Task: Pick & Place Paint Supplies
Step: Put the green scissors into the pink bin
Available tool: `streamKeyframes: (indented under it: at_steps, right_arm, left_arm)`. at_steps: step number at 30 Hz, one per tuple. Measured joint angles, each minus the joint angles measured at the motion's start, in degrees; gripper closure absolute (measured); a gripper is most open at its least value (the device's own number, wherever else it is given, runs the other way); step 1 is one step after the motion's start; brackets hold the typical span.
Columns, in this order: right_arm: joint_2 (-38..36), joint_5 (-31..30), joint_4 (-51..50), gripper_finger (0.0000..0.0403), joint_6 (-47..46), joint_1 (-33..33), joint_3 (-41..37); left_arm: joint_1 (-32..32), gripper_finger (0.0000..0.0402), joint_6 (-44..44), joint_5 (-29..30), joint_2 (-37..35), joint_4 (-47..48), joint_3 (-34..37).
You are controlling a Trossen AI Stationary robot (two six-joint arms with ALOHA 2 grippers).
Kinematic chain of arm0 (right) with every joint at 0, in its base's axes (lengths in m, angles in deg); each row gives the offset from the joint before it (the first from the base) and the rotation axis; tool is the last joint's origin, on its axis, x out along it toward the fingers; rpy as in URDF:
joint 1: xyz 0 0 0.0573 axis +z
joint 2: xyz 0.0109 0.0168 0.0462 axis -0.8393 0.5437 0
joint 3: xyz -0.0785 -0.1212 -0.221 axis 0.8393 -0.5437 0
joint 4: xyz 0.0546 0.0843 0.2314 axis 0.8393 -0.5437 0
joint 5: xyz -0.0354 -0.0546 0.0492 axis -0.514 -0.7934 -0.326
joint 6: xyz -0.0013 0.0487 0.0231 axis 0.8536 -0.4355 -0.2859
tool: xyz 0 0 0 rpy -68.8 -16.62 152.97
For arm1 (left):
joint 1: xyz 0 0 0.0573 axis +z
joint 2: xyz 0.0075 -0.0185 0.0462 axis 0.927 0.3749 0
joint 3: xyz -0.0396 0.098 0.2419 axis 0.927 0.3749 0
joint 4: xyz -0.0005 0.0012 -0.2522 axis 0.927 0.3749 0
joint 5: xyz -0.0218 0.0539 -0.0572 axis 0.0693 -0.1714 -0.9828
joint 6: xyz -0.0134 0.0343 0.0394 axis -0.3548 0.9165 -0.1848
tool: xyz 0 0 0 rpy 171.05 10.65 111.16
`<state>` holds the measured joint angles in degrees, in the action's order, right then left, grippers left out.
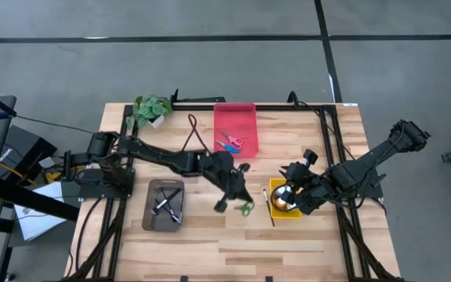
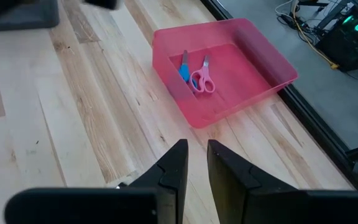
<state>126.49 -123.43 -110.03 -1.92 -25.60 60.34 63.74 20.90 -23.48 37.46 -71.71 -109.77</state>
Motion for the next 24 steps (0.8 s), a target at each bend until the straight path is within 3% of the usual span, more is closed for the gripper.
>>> streamKeyframes:
  at_steps: [24]
  right_arm:
    - [0.0,0.1,-0.22,0.0346,-0.06,0.0,0.0]
  left_arm:
    - [23.93,0.0401,5.04,-1.88,0.0,-4.72,0.0]
